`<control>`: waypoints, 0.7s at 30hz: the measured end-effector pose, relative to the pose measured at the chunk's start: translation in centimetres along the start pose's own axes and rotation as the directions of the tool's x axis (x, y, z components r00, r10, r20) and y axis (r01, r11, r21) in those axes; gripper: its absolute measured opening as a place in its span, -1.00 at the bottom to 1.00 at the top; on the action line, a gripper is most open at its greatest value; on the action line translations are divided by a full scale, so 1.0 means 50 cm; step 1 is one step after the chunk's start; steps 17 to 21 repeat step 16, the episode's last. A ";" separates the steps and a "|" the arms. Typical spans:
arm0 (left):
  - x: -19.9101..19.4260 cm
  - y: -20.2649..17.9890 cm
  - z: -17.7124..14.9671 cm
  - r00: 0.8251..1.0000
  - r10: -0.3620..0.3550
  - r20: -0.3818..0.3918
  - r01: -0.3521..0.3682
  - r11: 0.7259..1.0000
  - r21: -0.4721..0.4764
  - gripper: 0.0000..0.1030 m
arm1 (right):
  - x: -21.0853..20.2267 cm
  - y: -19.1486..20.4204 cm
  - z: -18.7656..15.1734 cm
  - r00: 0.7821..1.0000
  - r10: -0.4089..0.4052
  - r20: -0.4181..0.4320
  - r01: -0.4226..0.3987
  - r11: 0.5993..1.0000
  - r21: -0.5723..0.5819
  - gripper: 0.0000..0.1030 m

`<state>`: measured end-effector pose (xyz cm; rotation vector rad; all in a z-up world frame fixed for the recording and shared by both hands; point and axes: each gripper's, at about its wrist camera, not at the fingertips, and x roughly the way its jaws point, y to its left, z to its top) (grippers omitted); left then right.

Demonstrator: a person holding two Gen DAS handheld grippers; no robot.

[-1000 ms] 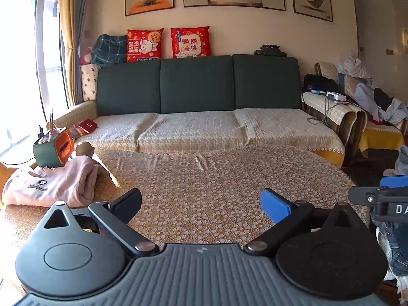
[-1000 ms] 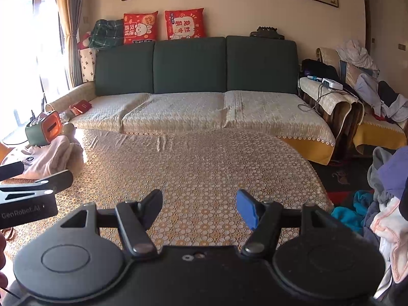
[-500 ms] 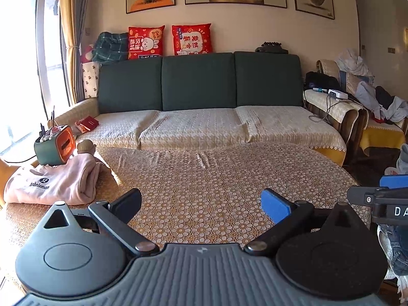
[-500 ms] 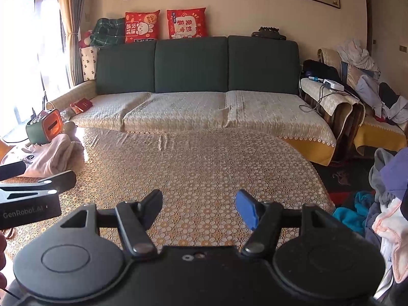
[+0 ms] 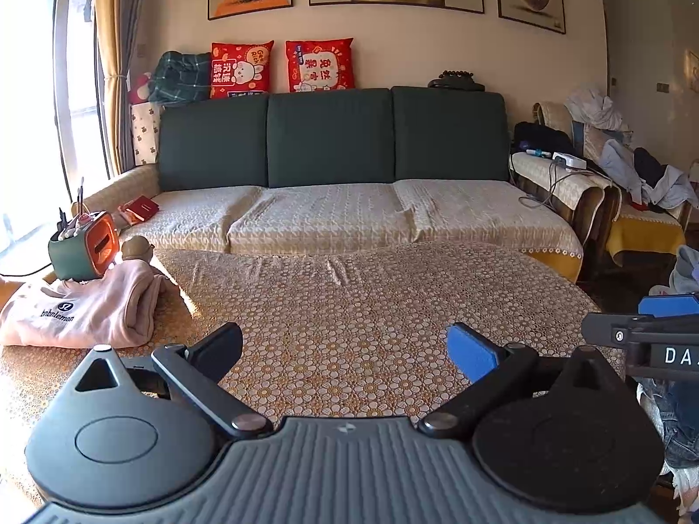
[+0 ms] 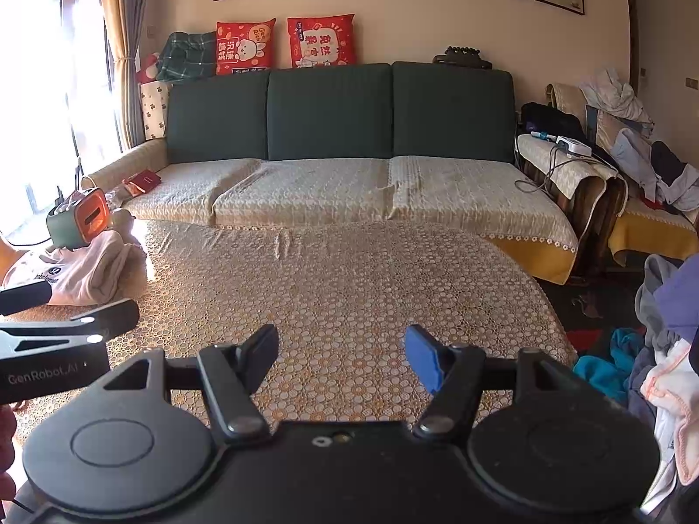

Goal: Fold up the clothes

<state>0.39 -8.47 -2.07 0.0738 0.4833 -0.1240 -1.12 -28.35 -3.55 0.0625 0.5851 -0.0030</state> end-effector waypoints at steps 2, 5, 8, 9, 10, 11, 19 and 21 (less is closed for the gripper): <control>0.001 0.002 -0.001 1.000 0.002 -0.001 -0.002 1.000 -0.003 0.96 | 0.001 0.001 0.000 1.000 -0.002 0.001 0.002 1.000 -0.001 1.00; 0.002 0.004 -0.001 1.000 0.005 -0.002 -0.005 1.000 -0.002 0.95 | 0.002 0.002 0.000 1.000 -0.005 0.002 0.005 1.000 0.002 1.00; 0.004 0.005 -0.003 1.000 0.005 -0.007 -0.005 1.000 -0.005 0.96 | 0.004 0.002 -0.001 1.000 -0.005 -0.001 0.005 1.000 0.003 1.00; 0.004 0.005 -0.003 1.000 0.004 -0.009 -0.004 1.000 -0.006 0.96 | 0.005 0.002 -0.001 1.000 -0.004 -0.002 0.004 1.000 0.003 1.00; 0.005 0.006 -0.004 1.000 0.001 -0.011 -0.001 1.000 -0.004 0.96 | 0.005 0.002 -0.002 1.000 -0.004 -0.003 0.004 1.000 0.002 1.00; 0.004 0.005 -0.004 1.000 0.000 -0.010 0.000 1.000 -0.002 0.96 | 0.006 0.003 -0.002 1.000 -0.003 -0.003 0.003 1.000 0.002 1.00; 0.004 0.004 -0.005 1.000 -0.006 -0.006 0.006 1.000 0.003 0.96 | 0.006 0.005 -0.003 1.000 -0.002 -0.004 0.003 1.000 0.007 1.00; 0.004 0.004 -0.005 1.000 -0.006 -0.006 0.006 1.000 0.003 0.96 | 0.006 0.005 -0.003 1.000 -0.002 -0.004 0.003 1.000 0.007 1.00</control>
